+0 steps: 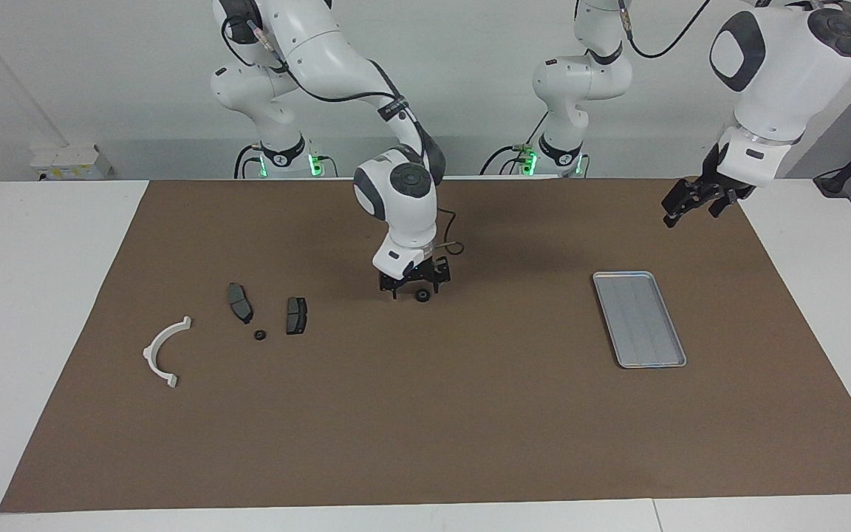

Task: Pick bearing gear from pile to tray
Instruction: 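Set the gear down with the right gripper while the left gripper approaches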

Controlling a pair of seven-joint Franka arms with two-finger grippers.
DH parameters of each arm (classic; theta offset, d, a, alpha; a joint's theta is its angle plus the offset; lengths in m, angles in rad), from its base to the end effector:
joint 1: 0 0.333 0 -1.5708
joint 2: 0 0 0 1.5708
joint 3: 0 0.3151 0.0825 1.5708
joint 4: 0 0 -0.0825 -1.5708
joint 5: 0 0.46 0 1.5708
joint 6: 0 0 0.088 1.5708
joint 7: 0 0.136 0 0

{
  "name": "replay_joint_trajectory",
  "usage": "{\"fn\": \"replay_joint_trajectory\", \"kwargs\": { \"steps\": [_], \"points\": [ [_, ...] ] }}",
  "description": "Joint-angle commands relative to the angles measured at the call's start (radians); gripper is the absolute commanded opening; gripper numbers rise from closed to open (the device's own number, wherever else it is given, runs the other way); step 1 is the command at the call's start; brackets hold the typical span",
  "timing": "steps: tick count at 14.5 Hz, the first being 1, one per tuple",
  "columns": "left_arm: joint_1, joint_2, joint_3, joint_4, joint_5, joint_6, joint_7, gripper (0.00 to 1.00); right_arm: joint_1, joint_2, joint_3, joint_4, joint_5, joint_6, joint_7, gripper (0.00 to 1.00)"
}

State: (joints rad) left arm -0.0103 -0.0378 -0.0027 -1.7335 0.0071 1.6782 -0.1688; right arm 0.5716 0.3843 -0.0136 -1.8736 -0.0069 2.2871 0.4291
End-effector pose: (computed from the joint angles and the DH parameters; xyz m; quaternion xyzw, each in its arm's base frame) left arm 0.6228 -0.0072 0.5380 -0.9970 -0.0774 0.0084 0.0044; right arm 0.5892 0.3676 0.2328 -0.9976 -0.0672 -0.0153 0.0024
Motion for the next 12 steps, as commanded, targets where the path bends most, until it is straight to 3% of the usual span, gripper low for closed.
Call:
{"fn": "replay_joint_trajectory", "kwargs": {
  "steps": [1,5,12],
  "points": [
    [-0.048,-0.017,0.006,-0.011,-0.009,-0.011,-0.084,1.00,-0.151,-0.053,0.012,0.028,0.007,-0.099,-0.204,1.00],
    [-0.112,0.004,-0.002,-0.020,-0.010,0.018,-0.214,1.00,-0.294,-0.053,0.012,0.070,0.034,-0.138,-0.427,1.00],
    [-0.341,0.173,-0.003,-0.030,-0.013,0.205,-0.504,1.00,-0.423,-0.051,0.011,0.002,0.050,-0.104,-0.567,1.00]
  ]
}}
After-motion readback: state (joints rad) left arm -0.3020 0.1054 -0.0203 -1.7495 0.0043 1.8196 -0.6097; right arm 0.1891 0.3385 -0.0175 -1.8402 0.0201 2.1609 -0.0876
